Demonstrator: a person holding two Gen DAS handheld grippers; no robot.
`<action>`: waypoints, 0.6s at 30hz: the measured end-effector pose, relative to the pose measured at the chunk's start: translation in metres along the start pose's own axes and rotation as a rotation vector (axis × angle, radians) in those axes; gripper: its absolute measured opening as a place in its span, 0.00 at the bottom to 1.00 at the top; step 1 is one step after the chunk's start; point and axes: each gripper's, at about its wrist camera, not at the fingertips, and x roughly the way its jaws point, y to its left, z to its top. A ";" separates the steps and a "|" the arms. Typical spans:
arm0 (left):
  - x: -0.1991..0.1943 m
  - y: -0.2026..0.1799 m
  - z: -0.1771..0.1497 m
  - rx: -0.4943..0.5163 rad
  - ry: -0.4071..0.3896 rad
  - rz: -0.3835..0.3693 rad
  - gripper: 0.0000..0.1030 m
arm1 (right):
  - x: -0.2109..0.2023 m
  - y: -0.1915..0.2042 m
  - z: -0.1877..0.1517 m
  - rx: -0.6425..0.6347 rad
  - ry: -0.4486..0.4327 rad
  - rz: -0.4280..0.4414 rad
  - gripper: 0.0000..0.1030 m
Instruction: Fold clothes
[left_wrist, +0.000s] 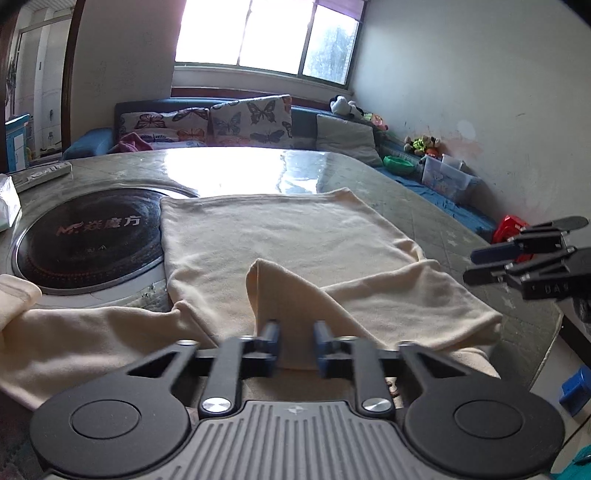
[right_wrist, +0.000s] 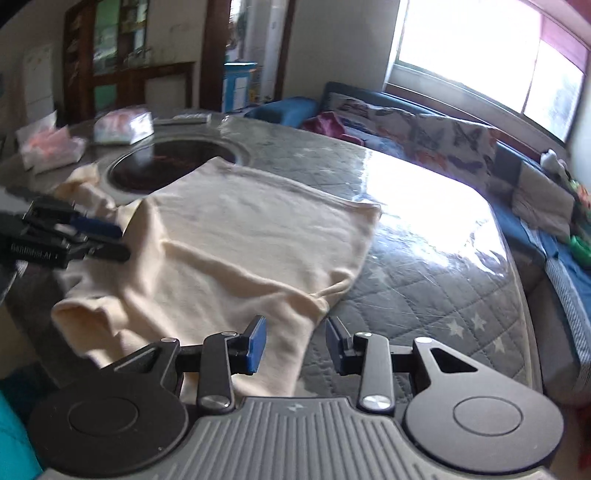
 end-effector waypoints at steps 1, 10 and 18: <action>-0.002 0.000 0.000 -0.008 0.008 0.003 0.05 | 0.002 -0.004 0.001 0.011 -0.004 0.000 0.34; -0.037 0.015 0.004 -0.060 0.030 0.069 0.08 | 0.035 -0.009 0.019 0.001 -0.034 0.041 0.34; 0.001 0.003 0.014 0.029 0.035 0.059 0.48 | 0.048 -0.003 0.025 -0.020 -0.031 0.086 0.34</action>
